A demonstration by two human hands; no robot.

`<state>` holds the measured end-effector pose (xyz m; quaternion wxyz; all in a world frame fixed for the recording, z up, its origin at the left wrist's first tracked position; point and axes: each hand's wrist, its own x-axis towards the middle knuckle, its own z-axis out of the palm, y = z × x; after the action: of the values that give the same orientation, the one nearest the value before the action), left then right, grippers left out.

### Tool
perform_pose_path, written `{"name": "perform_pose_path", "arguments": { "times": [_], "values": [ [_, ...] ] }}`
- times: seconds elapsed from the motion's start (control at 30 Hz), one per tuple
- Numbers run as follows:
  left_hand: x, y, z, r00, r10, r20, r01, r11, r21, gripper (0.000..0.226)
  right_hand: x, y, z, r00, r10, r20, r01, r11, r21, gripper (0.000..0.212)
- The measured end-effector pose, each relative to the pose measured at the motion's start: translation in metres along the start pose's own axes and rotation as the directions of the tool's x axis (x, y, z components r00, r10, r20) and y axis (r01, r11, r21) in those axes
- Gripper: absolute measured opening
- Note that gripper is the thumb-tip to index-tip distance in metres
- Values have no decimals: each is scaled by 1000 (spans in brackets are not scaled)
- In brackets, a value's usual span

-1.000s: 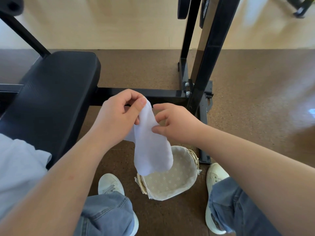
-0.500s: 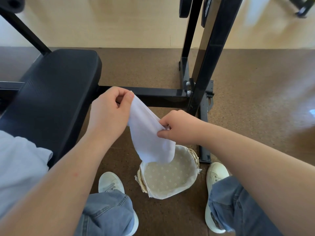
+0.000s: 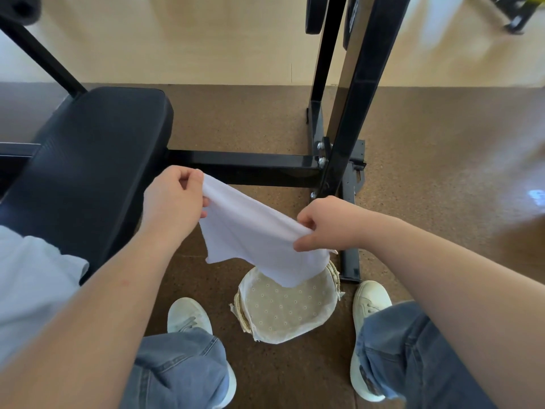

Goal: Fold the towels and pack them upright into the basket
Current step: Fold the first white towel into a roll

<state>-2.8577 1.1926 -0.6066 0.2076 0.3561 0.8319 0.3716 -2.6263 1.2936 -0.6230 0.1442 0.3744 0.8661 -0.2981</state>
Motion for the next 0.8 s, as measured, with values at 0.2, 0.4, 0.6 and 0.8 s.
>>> {"name": "perform_pose_path", "arguments": {
  "times": [0.2, 0.4, 0.6, 0.8],
  "values": [
    [-14, 6, 10, 891, 285, 354, -366, 911, 189, 33, -8, -5, -2, 991, -76, -108, 90, 987, 136, 17],
    [-25, 7, 20, 700, 278, 658, -477, 867, 142, 58, -15, -20, -10, 949, -234, -209, 272, 946, 175, 25],
    [-24, 6, 23, 702, 259, 663, -470, 869, 158, 19, -16, -25, -14, 947, -283, -154, 310, 932, 190, 5],
    [-20, 7, 19, 730, 269, 628, -472, 863, 179, 9, -19, -19, -16, 978, -188, 90, 177, 977, 122, 8]
  ]
}}
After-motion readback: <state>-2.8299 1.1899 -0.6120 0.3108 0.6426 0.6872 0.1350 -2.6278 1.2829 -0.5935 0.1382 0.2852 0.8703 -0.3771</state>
